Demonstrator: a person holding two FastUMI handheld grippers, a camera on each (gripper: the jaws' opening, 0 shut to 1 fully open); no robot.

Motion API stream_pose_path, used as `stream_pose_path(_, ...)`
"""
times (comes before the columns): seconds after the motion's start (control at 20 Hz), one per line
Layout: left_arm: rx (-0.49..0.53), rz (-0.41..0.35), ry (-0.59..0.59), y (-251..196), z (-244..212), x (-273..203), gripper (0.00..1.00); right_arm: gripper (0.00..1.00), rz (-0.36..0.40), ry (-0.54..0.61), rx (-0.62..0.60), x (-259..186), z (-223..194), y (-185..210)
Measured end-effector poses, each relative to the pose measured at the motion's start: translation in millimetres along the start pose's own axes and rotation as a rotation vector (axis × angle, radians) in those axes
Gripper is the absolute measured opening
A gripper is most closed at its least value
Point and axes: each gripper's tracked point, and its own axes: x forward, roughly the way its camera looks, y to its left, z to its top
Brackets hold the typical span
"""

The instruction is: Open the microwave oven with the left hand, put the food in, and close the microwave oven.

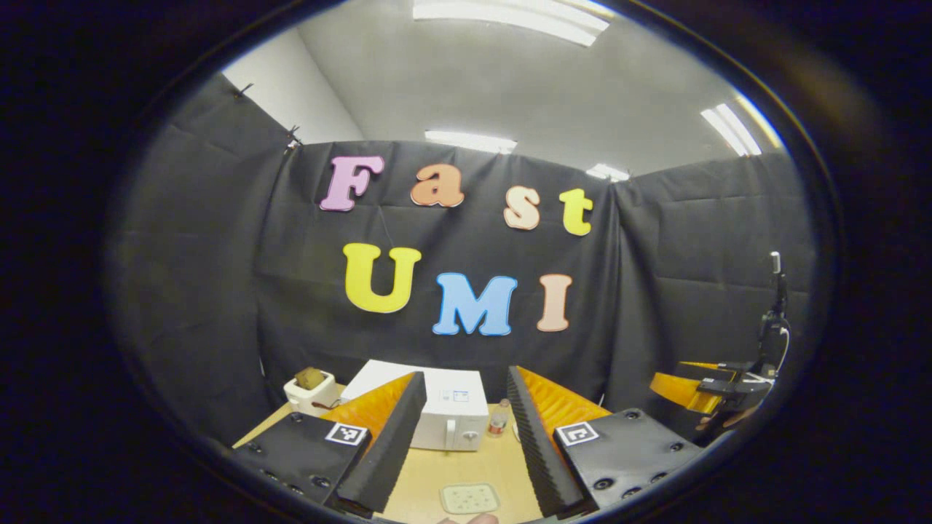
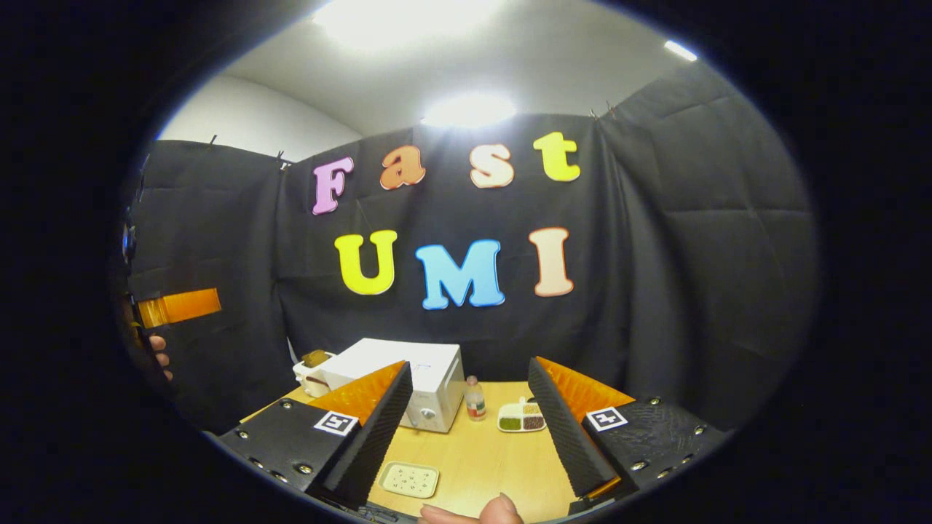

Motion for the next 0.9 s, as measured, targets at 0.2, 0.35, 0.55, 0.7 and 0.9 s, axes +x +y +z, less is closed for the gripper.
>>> stream_pose_path(0.2, 0.021, -0.021, -0.107, 5, 40, -8, 0.77, 0.98, -0.036, -0.099, -0.031, -11, 49, 16)
stream_pose_path(0.35, -0.04, -0.064, -0.149, 4, 55, -14, 0.75, 0.98, -0.047, -0.124, -0.048, -17, 61, 34)
stream_pose_path(0.55, -0.045, -0.081, -0.136, 32, 48, -13, 0.74, 0.98, -0.077, -0.133, -0.059, -14, 60, 49)
stream_pose_path(0.7, -0.039, -0.094, -0.122, 44, 43, -11, 0.74, 0.98, -0.089, -0.128, -0.029, -14, 56, 57)
stream_pose_path(0.9, -0.049, -0.089, -0.111, 55, 39, -8, 0.78, 0.98, -0.098, -0.121, -0.012, -14, 56, 67)
